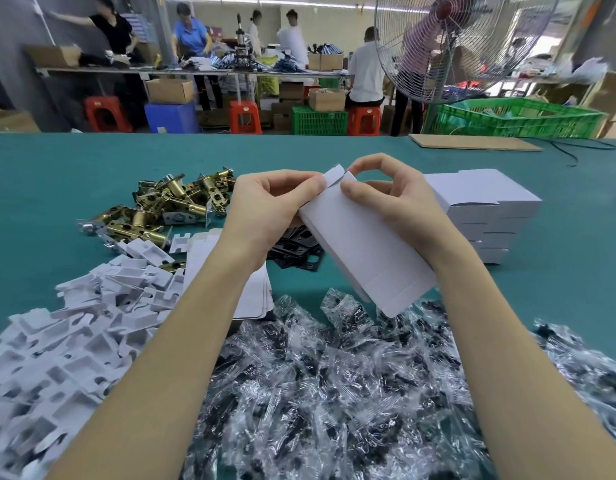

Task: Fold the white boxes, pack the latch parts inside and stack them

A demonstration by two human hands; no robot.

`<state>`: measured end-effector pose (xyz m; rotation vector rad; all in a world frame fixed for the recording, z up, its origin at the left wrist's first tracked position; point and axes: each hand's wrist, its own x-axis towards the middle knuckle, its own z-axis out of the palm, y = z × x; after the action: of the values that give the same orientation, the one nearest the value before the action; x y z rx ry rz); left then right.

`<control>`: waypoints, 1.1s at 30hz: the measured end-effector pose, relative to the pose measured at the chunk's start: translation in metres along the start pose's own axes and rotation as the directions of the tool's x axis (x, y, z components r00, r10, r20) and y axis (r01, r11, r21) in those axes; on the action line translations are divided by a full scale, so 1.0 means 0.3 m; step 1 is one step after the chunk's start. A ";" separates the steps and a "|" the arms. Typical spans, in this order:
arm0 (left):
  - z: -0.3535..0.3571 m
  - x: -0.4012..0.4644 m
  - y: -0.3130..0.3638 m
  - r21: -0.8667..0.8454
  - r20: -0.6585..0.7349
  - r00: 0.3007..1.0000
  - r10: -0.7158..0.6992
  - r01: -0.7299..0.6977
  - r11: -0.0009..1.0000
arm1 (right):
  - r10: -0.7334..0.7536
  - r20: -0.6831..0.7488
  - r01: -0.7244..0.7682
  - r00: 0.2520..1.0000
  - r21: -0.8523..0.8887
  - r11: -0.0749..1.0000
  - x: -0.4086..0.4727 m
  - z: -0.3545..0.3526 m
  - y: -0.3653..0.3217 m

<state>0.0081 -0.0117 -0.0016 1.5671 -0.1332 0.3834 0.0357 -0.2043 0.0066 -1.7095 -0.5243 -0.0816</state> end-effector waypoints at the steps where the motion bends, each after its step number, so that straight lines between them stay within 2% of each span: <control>1: 0.000 0.001 -0.002 0.007 -0.003 1.000 0.003 -0.003 1.000 | 0.000 -0.001 0.000 1.000 -0.003 1.000 0.000 0.001 0.000; 15: 0.007 0.002 -0.031 0.049 -0.065 0.998 -0.017 0.021 0.999 | 0.028 -0.057 -0.035 0.998 -0.114 0.993 0.021 0.007 0.020; 23: 0.028 -0.001 -0.042 0.116 0.123 0.992 0.028 -0.043 0.992 | 0.039 -0.152 -0.053 0.988 -0.090 0.995 0.030 -0.013 0.033; 28: 0.046 -0.005 -0.064 0.195 0.272 0.955 0.120 -0.177 0.965 | 0.033 -0.157 -0.044 0.987 -0.067 0.997 0.026 -0.026 0.028; 31: 0.050 -0.005 -0.074 0.152 0.281 0.948 0.147 -0.196 0.969 | 0.048 -0.138 -0.055 0.989 -0.046 0.997 0.023 -0.032 0.031; 33: 0.054 -0.001 -0.081 0.138 0.229 0.956 0.185 -0.220 0.966 | 0.050 -0.133 -0.055 0.990 -0.035 0.998 0.026 -0.028 0.032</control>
<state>0.0181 -0.0266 -0.0246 1.7600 -0.4438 0.3924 0.0483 -0.2111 0.0024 -1.7407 -0.3809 -0.1668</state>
